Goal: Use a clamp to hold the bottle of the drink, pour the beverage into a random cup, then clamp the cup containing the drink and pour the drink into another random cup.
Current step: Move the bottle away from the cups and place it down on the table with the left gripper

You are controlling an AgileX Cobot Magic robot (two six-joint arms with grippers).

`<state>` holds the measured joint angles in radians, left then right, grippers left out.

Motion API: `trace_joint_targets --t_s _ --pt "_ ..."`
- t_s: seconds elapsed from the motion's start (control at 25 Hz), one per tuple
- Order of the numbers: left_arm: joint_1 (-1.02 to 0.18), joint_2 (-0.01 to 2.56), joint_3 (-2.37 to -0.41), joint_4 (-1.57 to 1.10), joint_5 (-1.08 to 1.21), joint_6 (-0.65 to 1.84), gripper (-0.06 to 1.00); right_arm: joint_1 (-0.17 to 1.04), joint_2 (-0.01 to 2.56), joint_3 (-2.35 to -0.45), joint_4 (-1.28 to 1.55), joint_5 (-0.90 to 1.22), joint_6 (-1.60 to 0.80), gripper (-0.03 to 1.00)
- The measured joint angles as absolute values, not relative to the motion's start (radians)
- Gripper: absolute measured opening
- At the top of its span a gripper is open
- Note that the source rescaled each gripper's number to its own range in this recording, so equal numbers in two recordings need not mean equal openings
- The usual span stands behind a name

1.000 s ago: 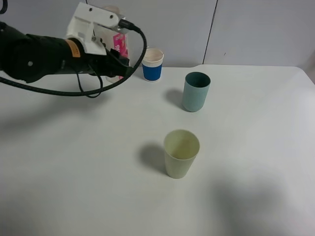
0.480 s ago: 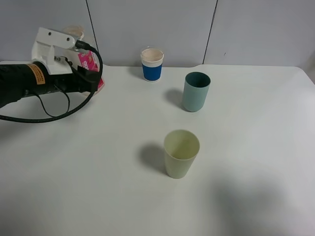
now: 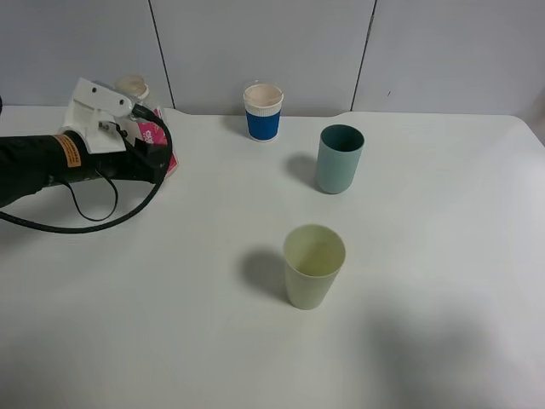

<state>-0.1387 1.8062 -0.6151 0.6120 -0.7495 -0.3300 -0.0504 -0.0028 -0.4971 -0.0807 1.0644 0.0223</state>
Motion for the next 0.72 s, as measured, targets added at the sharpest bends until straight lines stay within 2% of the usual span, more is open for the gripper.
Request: trace_joint_targets --t_s 0.24,0.72 --pt "-0.139 1.890 -0.615 0.612 -0.807 -0.222 0.00 -0.050 -0.003 -0.497 -0.081 1.064 0.022 1.00" --pt "-0.123 1.966 -0.616 0.617 -0.898 -0.208 0.00 -0.050 -0.003 -0.497 -0.081 1.064 0.022 1.00"
